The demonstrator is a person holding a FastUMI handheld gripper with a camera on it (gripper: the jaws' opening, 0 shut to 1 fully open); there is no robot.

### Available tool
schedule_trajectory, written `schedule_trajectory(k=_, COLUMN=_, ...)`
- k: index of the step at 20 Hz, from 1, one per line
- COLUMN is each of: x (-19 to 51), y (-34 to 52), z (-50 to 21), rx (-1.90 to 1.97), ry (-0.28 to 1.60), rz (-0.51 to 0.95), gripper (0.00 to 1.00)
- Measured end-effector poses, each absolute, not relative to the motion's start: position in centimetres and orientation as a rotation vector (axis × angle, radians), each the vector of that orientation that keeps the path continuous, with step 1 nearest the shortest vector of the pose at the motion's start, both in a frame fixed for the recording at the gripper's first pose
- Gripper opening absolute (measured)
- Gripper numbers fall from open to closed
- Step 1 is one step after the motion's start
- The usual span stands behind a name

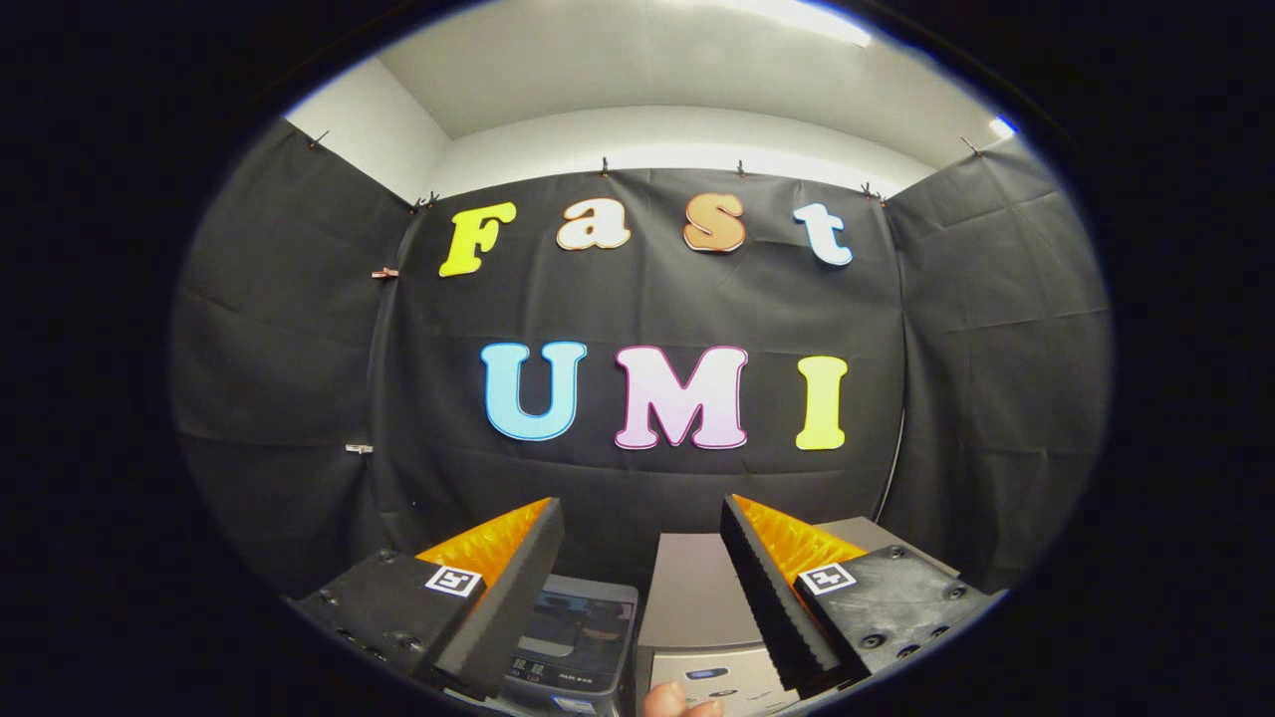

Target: Put the clothes into the washing machine and then close the washing machine lid.

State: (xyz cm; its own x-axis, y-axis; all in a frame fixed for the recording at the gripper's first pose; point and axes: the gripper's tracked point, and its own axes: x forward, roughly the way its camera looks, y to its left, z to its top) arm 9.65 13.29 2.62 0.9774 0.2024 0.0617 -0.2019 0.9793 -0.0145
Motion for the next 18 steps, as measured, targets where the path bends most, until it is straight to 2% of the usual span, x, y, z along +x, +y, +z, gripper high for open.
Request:
schedule_trajectory(k=5, x=8.0, y=10.7, z=4.3, rx=-0.019, ry=-0.095, rz=0.171, gripper=0.99)
schedule_trajectory(k=18, x=8.7, y=8.3, z=3.5, rx=0.000, ry=-0.047, rz=0.129, gripper=1.00)
